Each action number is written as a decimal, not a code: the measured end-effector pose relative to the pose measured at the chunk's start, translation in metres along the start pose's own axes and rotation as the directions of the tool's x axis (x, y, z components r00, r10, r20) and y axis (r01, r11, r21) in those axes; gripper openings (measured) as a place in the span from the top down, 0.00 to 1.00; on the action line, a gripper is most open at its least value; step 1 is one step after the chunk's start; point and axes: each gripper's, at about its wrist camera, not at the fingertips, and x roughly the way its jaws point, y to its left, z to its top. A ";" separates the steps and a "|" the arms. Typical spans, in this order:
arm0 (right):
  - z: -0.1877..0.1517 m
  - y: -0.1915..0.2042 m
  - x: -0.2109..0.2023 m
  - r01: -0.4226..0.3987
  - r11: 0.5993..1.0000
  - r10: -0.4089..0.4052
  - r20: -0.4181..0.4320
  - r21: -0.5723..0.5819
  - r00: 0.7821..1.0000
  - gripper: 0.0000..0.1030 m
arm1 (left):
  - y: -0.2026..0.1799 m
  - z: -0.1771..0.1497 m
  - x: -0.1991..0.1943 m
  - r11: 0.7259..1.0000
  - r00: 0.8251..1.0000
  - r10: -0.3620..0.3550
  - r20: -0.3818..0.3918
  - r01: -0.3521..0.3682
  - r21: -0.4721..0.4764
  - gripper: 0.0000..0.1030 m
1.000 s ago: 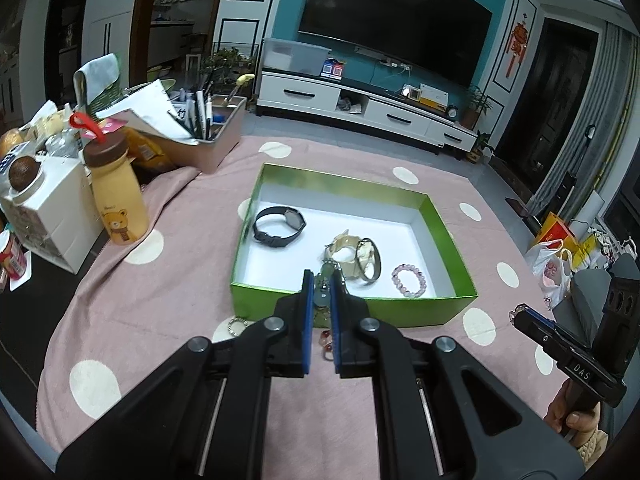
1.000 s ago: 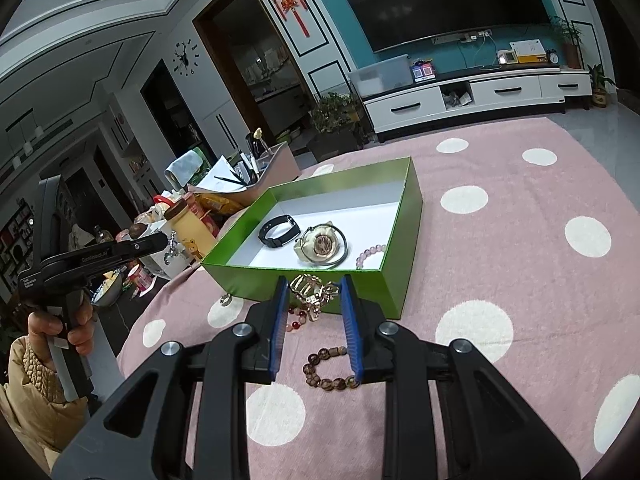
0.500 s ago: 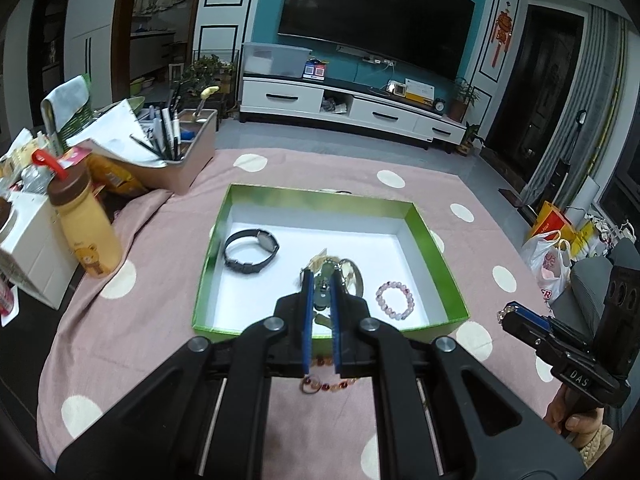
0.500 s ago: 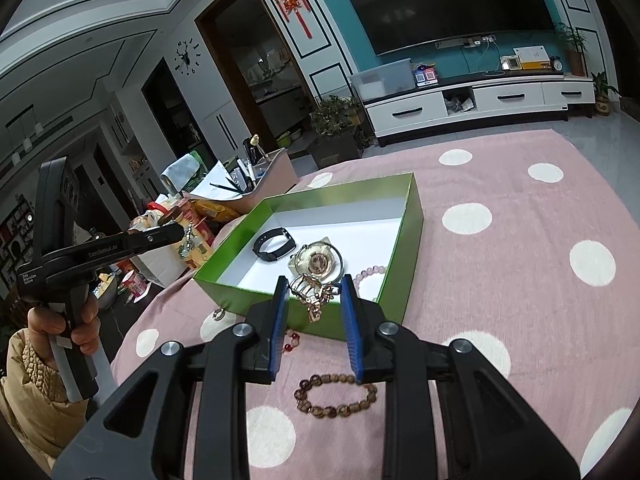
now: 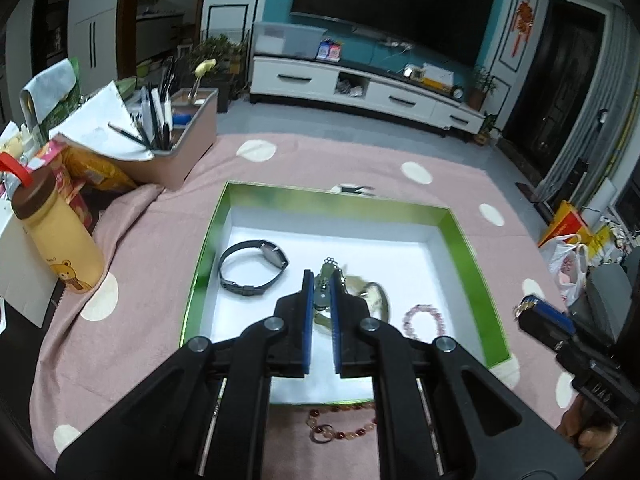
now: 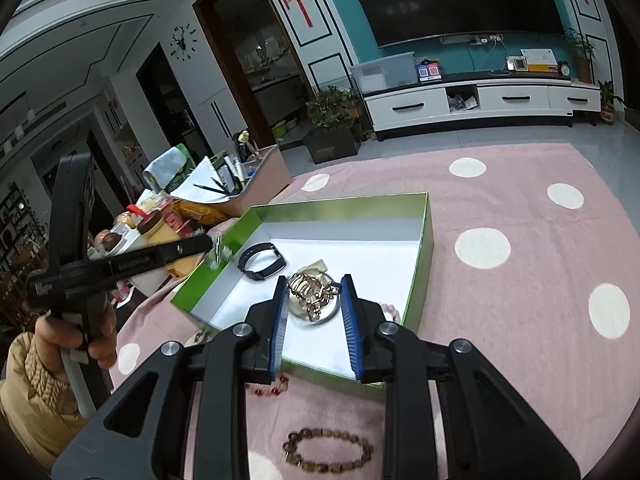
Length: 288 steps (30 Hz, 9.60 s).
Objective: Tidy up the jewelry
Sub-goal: 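Carry both charm bracelets into the green box and open both tools, then withdraw both tools from the box back over the table, then grasp the small dark ring with the left tool while the right tool grasps the brown bead bracelet, then carry the dark ring and brown bead bracelet into the green box, open both tools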
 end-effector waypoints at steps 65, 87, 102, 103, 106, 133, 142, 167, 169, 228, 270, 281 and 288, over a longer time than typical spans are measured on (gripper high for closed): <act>-0.056 -0.002 -0.061 0.172 0.983 -0.166 -0.088 0.058 0.982 0.29 | 0.100 -0.107 -0.062 0.976 0.983 0.153 -0.105 -0.167 -0.142 0.10; -0.119 0.058 -0.013 0.120 0.971 -0.168 -0.227 -0.209 0.959 0.30 | 0.012 -0.143 -0.021 0.998 0.989 -0.010 -0.150 0.018 0.053 0.28; -0.125 0.051 0.011 0.106 0.966 -0.169 -0.265 -0.235 0.949 0.45 | -0.006 -0.131 0.021 0.987 0.988 -0.028 -0.154 0.052 0.153 0.70; -0.125 0.050 0.011 0.106 0.966 -0.169 -0.266 -0.234 0.949 0.45 | -0.006 -0.131 0.021 0.986 0.988 -0.035 -0.152 0.059 0.154 0.72; -0.125 0.049 0.014 0.108 0.966 -0.172 -0.272 -0.236 0.947 0.45 | -0.004 -0.131 0.021 0.985 0.987 -0.055 -0.150 0.077 0.151 0.77; -0.134 0.064 0.032 0.110 0.932 -0.213 -0.278 -0.345 0.937 0.88 | 0.032 -0.129 -0.035 0.996 0.995 -0.083 -0.063 0.085 0.034 0.82; -0.130 0.058 0.026 0.092 0.959 -0.166 -0.266 -0.268 0.950 0.89 | 0.032 -0.127 -0.049 0.997 0.996 -0.073 -0.043 0.074 0.034 0.82; -0.068 0.051 -0.055 -0.085 0.996 0.085 -0.023 -0.028 0.996 0.89 | 0.006 -0.104 -0.081 0.993 0.996 -0.085 0.023 0.082 0.087 0.82; -0.064 0.053 -0.058 -0.089 0.995 0.089 -0.011 -0.034 0.996 0.89 | 0.003 -0.101 -0.083 0.992 0.996 -0.084 0.032 0.081 0.094 0.82; 0.029 0.015 -0.019 -0.017 0.999 0.021 0.106 -0.039 0.994 0.89 | -0.024 0.004 -0.026 0.985 0.988 -0.129 0.083 0.117 0.130 0.82; 0.041 -0.029 0.076 0.104 0.994 -0.101 -0.116 0.022 0.988 0.89 | -0.015 0.043 0.100 0.999 0.985 -0.031 -0.169 0.036 0.027 0.82; 0.040 -0.028 0.082 0.121 0.992 -0.118 -0.134 0.020 0.984 0.89 | -0.016 0.043 0.102 0.999 0.986 0.004 -0.168 0.006 0.054 0.82; 0.041 -0.030 0.084 0.134 0.991 -0.129 -0.135 0.026 0.982 0.88 | -0.015 0.043 0.105 0.998 0.985 0.020 -0.173 -0.010 0.057 0.82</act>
